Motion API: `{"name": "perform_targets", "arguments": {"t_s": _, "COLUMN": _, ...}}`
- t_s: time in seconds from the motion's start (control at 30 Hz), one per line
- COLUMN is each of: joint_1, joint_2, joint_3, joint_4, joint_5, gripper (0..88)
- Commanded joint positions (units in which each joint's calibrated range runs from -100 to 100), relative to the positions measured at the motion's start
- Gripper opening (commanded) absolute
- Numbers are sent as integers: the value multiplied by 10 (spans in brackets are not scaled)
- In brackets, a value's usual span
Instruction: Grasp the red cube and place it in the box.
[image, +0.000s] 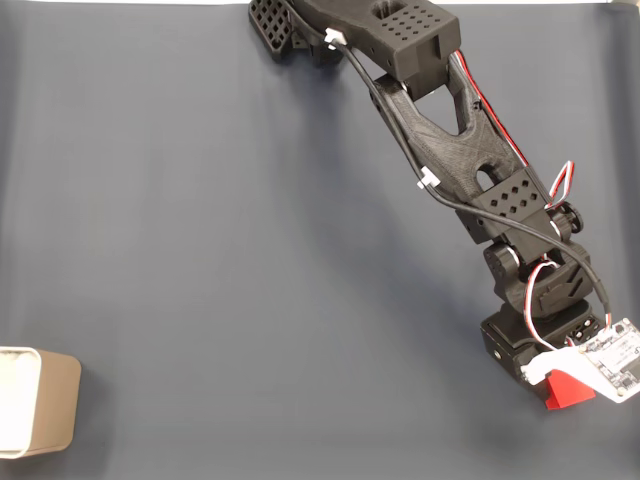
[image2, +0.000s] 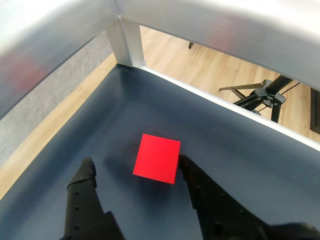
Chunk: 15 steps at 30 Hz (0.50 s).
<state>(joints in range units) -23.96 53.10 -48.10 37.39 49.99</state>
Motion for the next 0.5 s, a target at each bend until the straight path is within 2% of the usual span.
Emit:
{"name": "perform_targets", "arguments": {"t_s": 0.0, "joint_1": -5, "joint_2": -9, "joint_3": -30, "joint_4": -12, "joint_5": -10, "gripper": 376}}
{"name": "perform_targets", "arguments": {"t_s": 0.47, "joint_1": -8, "joint_2": -9, "joint_3": -35, "joint_4": -18, "joint_5": -9, "gripper": 311}}
